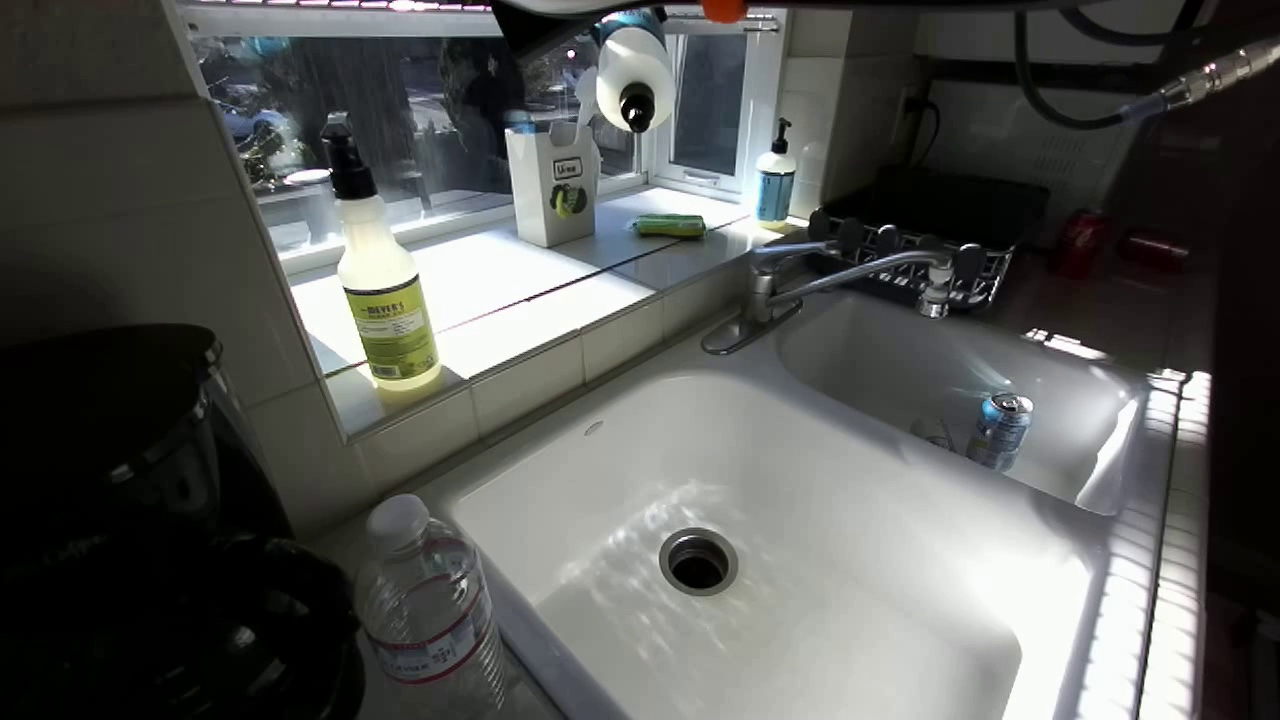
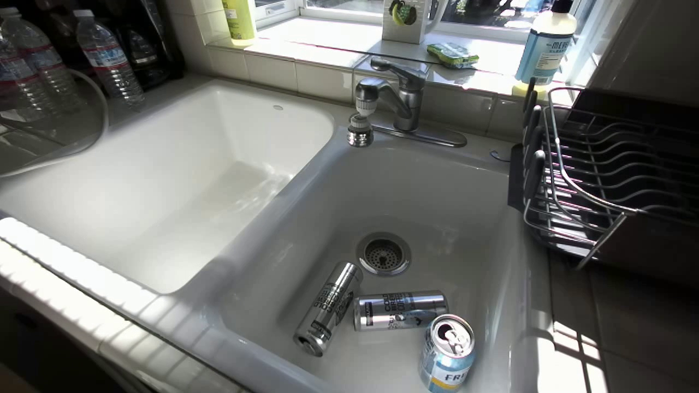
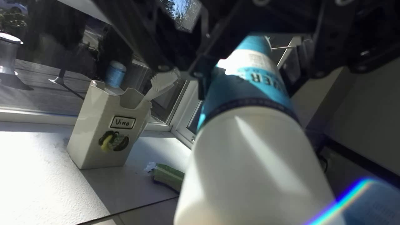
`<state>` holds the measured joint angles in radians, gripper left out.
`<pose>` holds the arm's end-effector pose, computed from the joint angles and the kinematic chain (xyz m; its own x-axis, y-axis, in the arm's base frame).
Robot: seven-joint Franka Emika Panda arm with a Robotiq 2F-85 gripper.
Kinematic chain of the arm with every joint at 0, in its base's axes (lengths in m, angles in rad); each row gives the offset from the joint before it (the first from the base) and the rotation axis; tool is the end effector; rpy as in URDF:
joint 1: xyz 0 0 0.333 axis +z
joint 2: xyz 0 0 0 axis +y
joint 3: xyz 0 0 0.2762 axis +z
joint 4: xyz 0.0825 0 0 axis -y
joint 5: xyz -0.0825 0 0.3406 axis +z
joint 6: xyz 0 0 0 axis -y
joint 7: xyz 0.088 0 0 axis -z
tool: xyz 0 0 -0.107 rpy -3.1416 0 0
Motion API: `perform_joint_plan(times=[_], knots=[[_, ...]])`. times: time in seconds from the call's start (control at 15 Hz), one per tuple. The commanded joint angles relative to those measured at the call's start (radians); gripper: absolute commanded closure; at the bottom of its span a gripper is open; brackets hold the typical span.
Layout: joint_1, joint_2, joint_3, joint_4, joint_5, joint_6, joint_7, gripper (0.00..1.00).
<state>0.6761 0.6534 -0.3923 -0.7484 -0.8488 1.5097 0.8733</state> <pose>0.6040 0.2066 0.6177 0.6104 -0.1618 0.7754 -0.6949 -0.5793 0.4261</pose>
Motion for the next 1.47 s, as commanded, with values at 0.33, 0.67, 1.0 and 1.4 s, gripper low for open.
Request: perform_joint_plan(times=[0.33,0.67,1.0,1.4], knots=[[0.095,-0.115,-0.050,-0.232,-0.174,0.013,0.069,0.69],[0.139,-0.171,-0.062,-0.349,-0.265,0.016,0.137,0.69],[0.175,-0.238,-0.064,-0.466,-0.336,0.034,0.246,0.69],[0.219,-0.316,-0.063,-0.597,-0.459,0.021,0.347,0.69]])
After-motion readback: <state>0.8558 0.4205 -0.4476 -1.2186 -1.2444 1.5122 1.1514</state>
